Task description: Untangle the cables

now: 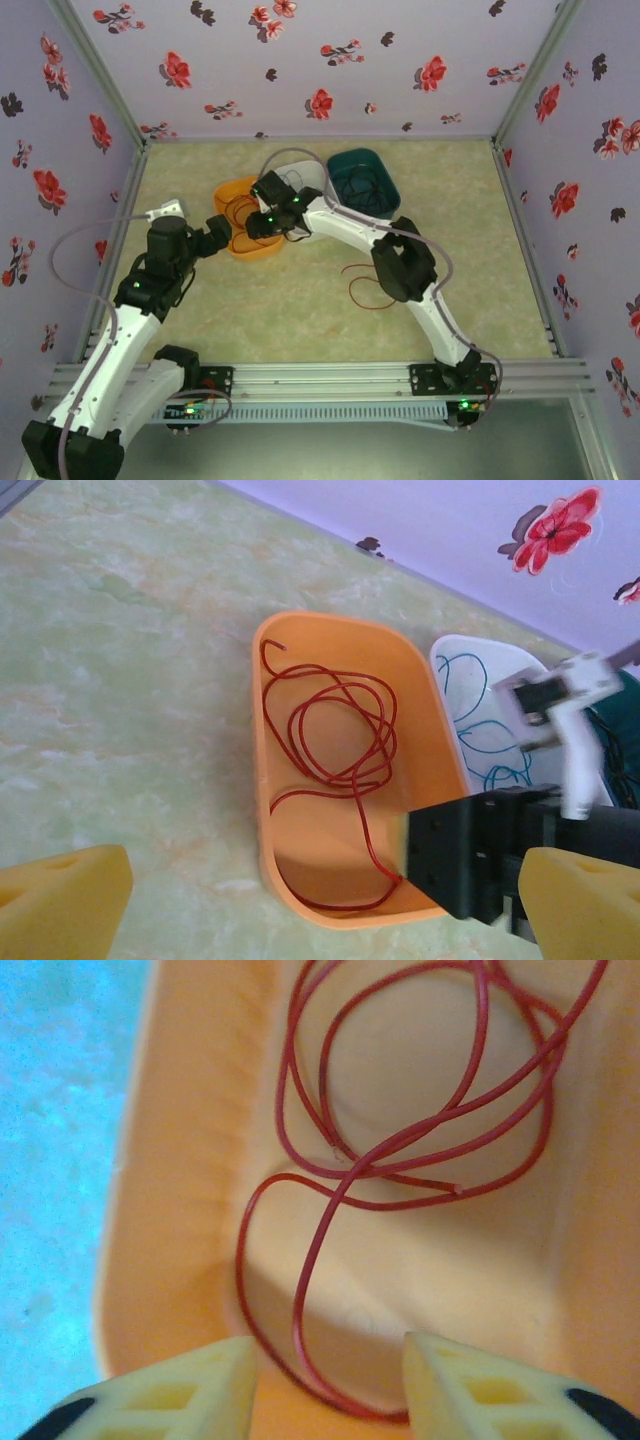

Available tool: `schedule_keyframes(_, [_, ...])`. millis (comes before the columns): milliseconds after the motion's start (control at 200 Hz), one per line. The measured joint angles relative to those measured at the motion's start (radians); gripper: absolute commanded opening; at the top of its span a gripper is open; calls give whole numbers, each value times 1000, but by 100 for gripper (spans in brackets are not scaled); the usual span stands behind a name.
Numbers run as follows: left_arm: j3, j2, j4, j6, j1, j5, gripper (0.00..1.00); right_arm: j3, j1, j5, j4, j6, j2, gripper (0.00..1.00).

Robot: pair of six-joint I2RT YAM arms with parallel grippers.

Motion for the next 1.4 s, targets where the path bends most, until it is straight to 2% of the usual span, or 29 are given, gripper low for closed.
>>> schedule_keyframes(255, [48,85,2,4,-3,82,100,-250,-21,29,102,21,-273,50])
schedule_keyframes(350, [73,136,6,13,-32,107,100,-380,-52,61,137,41,-374,50])
schedule_keyframes(485, [123,241,21,47,-148,129,99,-590,-112,143,151,84,-532,50])
schedule_keyframes(680, [211,453,62,123,-364,147,96,-852,-205,275,114,165,-779,51])
schedule_keyframes(810, [284,600,79,220,-492,160,91,-952,-261,330,48,209,-917,51])
schedule_keyframes(945, [375,740,83,336,-578,179,82,-1018,-304,369,-27,244,-1002,51])
schedule_keyframes(1010, [423,808,82,377,-597,192,77,-1046,-320,380,-63,256,-1019,51])
schedule_keyframes(1245, [602,1060,13,492,-603,228,67,-1157,-354,380,-151,303,-1066,51])
schedule_keyframes(1400, [675,1155,-48,525,-603,266,58,-1204,-375,379,-175,326,-1123,51])
